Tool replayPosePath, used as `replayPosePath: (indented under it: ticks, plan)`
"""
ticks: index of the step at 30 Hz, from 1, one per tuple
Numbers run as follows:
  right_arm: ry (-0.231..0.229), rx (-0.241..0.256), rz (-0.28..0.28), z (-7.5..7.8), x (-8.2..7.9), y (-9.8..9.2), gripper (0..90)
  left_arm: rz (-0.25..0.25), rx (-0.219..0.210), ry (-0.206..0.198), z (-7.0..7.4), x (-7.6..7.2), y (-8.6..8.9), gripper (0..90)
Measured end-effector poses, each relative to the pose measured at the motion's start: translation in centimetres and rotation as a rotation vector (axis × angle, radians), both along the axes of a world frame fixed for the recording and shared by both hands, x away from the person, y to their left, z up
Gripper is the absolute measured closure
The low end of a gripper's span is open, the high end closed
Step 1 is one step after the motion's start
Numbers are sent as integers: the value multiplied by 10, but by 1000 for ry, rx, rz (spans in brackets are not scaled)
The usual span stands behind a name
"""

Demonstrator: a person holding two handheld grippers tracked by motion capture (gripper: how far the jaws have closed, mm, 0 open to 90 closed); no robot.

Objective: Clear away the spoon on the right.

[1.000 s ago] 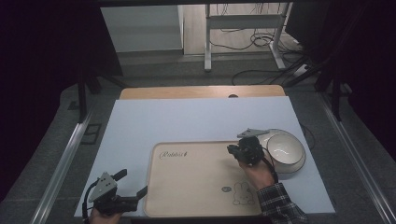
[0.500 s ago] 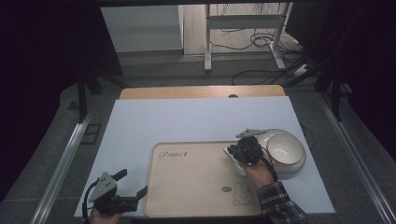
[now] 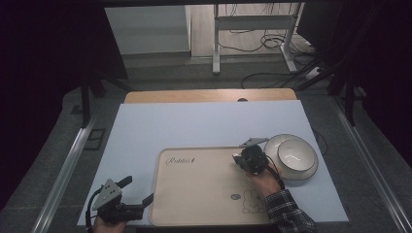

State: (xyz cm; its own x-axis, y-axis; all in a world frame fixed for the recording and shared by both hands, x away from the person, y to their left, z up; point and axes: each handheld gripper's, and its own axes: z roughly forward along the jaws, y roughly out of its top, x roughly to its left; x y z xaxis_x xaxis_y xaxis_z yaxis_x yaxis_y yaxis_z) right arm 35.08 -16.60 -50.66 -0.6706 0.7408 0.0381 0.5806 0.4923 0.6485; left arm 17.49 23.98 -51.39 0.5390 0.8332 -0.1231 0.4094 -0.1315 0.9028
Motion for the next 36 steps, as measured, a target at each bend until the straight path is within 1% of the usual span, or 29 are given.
replayPosePath:
  ticks: [1, 3, 4, 5, 6, 10, 14, 17, 21, 23, 25, 26, 28, 29, 31, 34, 36]
  plan:
    - [1, -13, -5, -2, 1, 1, 898, 0, 0, 0, 0, 0, 0, 10]
    - [2, -15, -11, -2, 2, 0, 898, 0, 0, 0, 0, 0, 0, 10]
    - [1, -26, -22, -2, 3, -2, 898, 0, 0, 0, 0, 0, 0, 10]
    - [1, -26, -22, -2, 3, -2, 898, 0, 0, 0, 0, 0, 0, 10]
    - [-1, -32, -31, -2, 4, -6, 898, 0, 0, 0, 0, 0, 0, 10]
    - [-1, -35, -43, -1, 3, -12, 898, -1, 1, 0, 0, 0, 0, 10]
    - [-5, -21, -53, 1, 0, -19, 897, -1, 3, -1, 0, 0, 0, 10]
    - [-17, 3, -48, 9, -10, -27, 897, 0, 3, 0, 0, 0, 0, 11]
    - [-15, 1, -43, 11, -19, -32, 897, -2, 5, -1, 0, 0, -1, 10]
    - [-5, -9, -42, 10, -28, -37, 897, -2, 7, -1, 0, 0, -1, 11]
    - [-2, -9, -41, 9, -30, -38, 897, -2, 7, -1, 0, 0, -1, 10]
    - [5, -20, -37, 8, -34, -40, 897, -2, 7, -1, 0, 0, -1, 11]
    - [20, -26, -34, 5, -38, -41, 897, -2, 8, -1, 0, 0, -1, 10]
    - [20, -26, -34, 5, -38, -41, 897, -2, 8, -1, 0, 0, -1, 11]
    - [36, -46, -27, 0, -43, -44, 897, -2, 8, -1, 0, 0, -1, 11]
    - [40, -37, -33, 0, -46, -46, 897, -1, 5, -2, 0, 0, -2, 10]
    - [45, -35, -34, 0, -54, -50, 897, -1, 8, -1, 0, 0, -2, 10]
